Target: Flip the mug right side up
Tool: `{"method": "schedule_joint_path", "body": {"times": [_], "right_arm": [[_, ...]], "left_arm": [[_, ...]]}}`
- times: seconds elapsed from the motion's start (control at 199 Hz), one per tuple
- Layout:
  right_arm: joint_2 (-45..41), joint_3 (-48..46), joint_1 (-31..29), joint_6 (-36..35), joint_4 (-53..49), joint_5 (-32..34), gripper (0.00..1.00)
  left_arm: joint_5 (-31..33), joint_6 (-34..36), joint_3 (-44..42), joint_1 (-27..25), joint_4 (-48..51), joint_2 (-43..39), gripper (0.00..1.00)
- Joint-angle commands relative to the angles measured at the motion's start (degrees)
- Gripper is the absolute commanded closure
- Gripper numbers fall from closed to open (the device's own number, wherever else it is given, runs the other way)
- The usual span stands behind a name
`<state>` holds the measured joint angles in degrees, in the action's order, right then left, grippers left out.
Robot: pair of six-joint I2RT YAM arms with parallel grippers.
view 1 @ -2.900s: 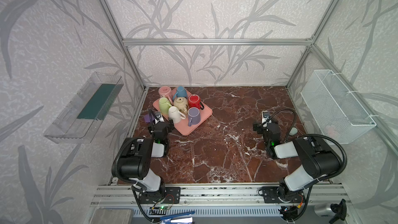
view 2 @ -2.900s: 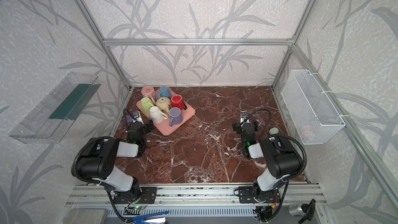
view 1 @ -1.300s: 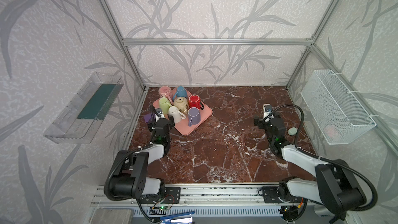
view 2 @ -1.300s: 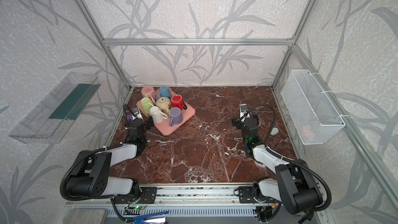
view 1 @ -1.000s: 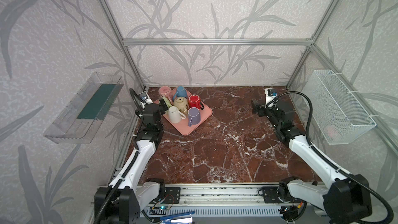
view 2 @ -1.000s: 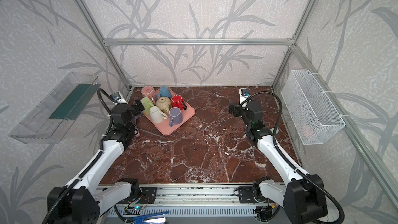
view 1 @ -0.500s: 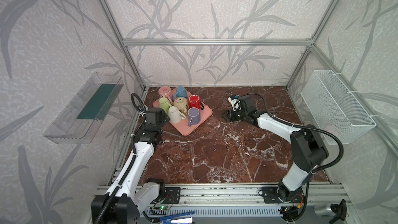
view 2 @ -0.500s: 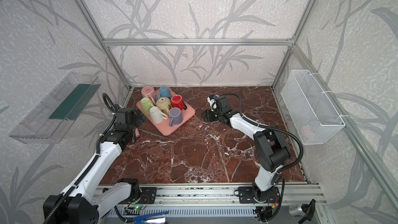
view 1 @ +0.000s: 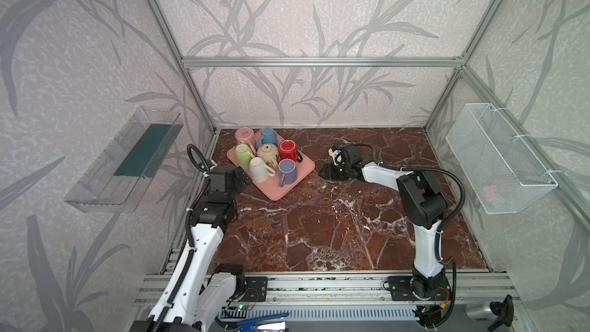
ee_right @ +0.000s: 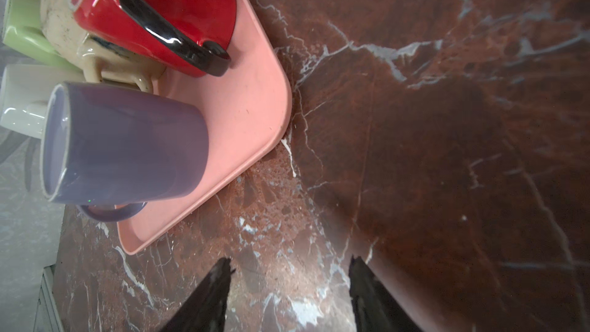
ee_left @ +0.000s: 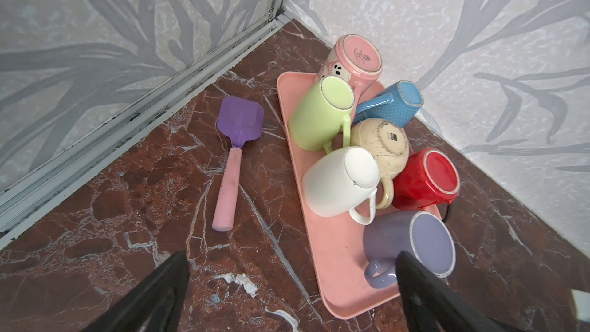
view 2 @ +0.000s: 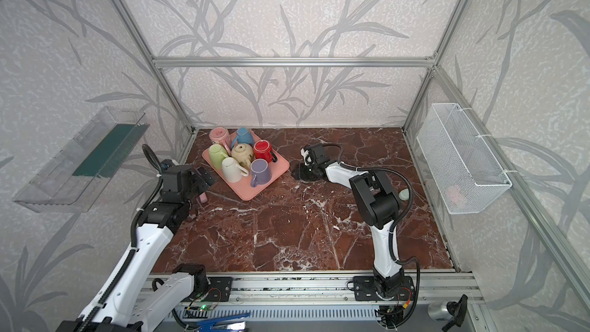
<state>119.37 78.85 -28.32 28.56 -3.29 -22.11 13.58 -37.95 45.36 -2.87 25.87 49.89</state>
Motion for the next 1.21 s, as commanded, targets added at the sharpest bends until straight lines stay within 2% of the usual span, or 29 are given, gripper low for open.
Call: {"method": "schedule_joint_path", "body": {"times": [0.0,0.256,0.543,0.774,0.924,1.04,1.14,1.201], "right_arm": [[2.79,4.38,-0.58,1.97,-0.13,-2.67,0.41],[10.24,11.45,-0.82,5.66,0.39,-0.93,0.45],[16.21,17.05,-1.95,10.57,0.06,-0.13,0.55],[18.01,18.27,-2.44,11.28,-1.28,0.82,0.65],[18.25,19.65,-3.04,9.77,-6.55,6.41,0.74],[19.29,23.88,-4.11,8.37,-14.24,11.92,0.76],[21.02,27.2,-4.62,8.43,-18.53,13.42,0.77],[22.04,28.6,-4.68,8.43,-20.37,14.19,0.85]], "left_arm": [[-2.36,-0.32,-0.33,0.28,2.96,-1.06,0.02],[-3.85,-0.1,-2.53,0.3,3.88,-7.93,0.03],[-6.71,0.88,-1.23,0.39,4.87,-6.45,0.03],[-6.97,0.86,-1.6,0.48,4.47,-7.09,0.03],[-7.25,0.63,-1.52,0.53,4.67,-7.08,0.04],[-7.34,0.5,-1.33,0.53,5.32,-7.48,0.04],[-7.7,0.12,-1.37,0.51,6.08,-8.18,0.04],[-7.83,-0.06,-1.3,0.5,6.38,-8.58,0.04]]}}
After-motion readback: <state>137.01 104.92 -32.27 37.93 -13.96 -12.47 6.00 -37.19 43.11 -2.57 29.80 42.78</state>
